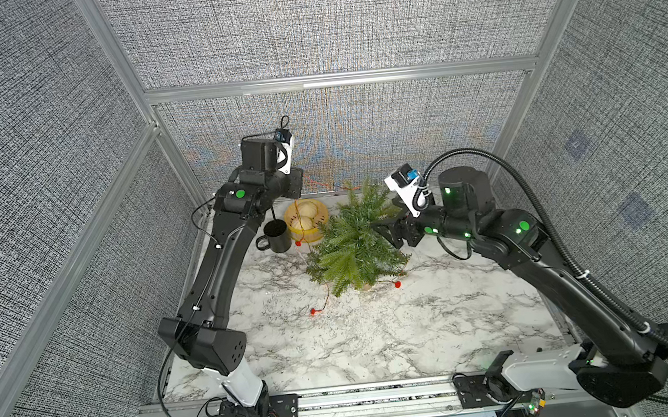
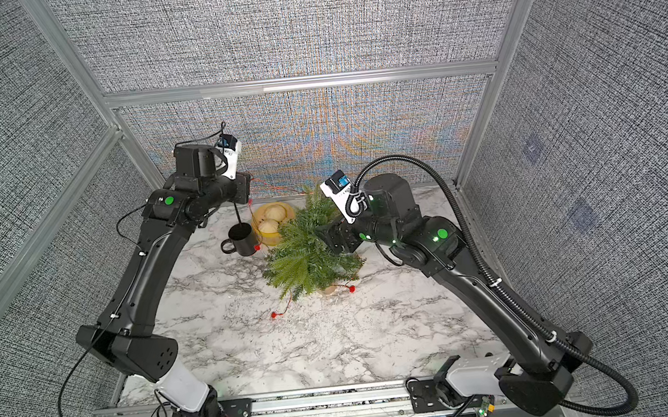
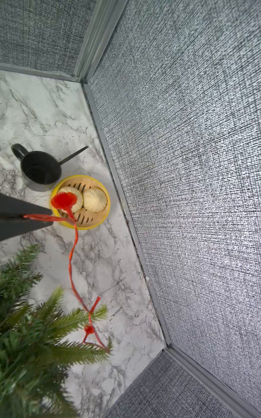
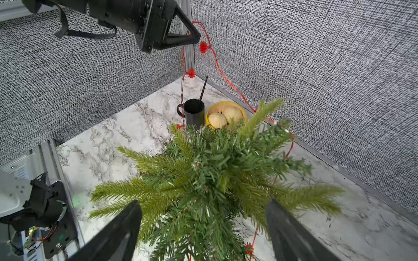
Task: Remove string lights from the small christmas tree
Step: Remove the light string from the Christmas tree.
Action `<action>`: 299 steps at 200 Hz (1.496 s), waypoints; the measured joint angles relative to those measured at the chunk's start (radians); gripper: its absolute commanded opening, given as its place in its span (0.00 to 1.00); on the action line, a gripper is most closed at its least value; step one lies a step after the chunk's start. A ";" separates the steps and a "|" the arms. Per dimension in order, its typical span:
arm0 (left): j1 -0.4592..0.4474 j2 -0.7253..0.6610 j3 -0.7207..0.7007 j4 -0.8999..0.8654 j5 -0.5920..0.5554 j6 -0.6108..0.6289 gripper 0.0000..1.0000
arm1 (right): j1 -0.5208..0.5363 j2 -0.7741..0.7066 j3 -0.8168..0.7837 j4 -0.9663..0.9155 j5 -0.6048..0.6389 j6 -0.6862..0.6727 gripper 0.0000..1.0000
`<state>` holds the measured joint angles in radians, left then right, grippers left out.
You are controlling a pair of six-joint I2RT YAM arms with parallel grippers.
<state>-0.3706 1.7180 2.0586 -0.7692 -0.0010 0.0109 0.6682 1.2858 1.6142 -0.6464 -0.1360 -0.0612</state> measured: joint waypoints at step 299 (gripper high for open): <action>-0.002 0.447 0.414 0.109 0.017 0.055 0.00 | -0.126 -0.001 -0.019 0.023 -0.034 0.058 0.85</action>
<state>-0.3725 2.1654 2.4722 -0.6598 0.0158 0.0662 0.5426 1.2850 1.5948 -0.6231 -0.1703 -0.0032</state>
